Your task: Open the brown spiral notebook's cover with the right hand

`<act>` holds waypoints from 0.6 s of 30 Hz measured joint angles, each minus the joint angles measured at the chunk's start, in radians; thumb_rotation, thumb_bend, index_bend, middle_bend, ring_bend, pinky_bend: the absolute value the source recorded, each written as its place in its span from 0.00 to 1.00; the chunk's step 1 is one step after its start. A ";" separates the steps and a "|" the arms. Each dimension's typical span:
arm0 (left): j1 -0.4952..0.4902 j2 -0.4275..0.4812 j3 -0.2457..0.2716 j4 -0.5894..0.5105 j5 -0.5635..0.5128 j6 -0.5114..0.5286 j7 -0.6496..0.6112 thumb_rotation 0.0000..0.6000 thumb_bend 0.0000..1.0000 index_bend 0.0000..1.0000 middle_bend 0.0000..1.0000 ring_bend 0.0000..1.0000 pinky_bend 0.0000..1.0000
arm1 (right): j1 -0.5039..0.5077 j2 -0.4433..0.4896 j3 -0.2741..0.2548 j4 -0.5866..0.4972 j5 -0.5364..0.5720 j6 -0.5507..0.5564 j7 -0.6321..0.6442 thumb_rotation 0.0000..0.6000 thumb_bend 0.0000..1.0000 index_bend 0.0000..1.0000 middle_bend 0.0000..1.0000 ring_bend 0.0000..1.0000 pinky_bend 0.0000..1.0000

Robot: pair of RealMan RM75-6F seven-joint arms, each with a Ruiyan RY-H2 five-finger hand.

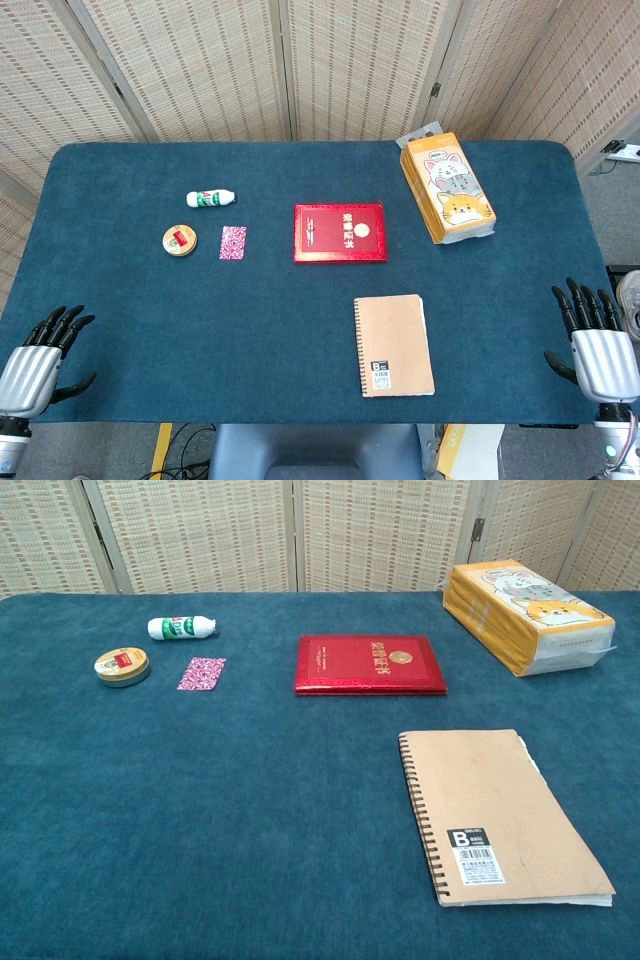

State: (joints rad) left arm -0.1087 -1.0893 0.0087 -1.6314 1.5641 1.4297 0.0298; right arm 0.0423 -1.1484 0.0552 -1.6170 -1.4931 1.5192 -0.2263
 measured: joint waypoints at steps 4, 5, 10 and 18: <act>-0.008 -0.002 0.000 0.008 0.004 -0.005 -0.012 1.00 0.24 0.18 0.11 0.03 0.18 | -0.001 -0.006 0.001 -0.001 0.009 -0.006 -0.007 1.00 0.23 0.00 0.00 0.00 0.00; -0.010 -0.003 -0.001 0.010 0.004 -0.008 -0.013 1.00 0.24 0.18 0.11 0.03 0.18 | 0.000 -0.006 0.001 0.000 0.012 -0.012 -0.006 1.00 0.22 0.00 0.00 0.00 0.00; -0.014 -0.007 -0.007 0.017 -0.009 -0.012 -0.017 1.00 0.24 0.18 0.11 0.03 0.18 | 0.015 -0.009 -0.006 0.010 0.009 -0.052 0.018 1.00 0.22 0.00 0.00 0.00 0.00; 0.003 -0.003 -0.027 0.004 -0.034 0.038 -0.027 1.00 0.24 0.18 0.11 0.03 0.18 | 0.074 -0.082 -0.033 0.097 -0.041 -0.148 0.092 1.00 0.22 0.00 0.00 0.00 0.00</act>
State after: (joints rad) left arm -0.1056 -1.0922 -0.0187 -1.6276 1.5302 1.4675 0.0031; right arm 0.1161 -1.2308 0.0218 -1.5200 -1.5336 1.3707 -0.1342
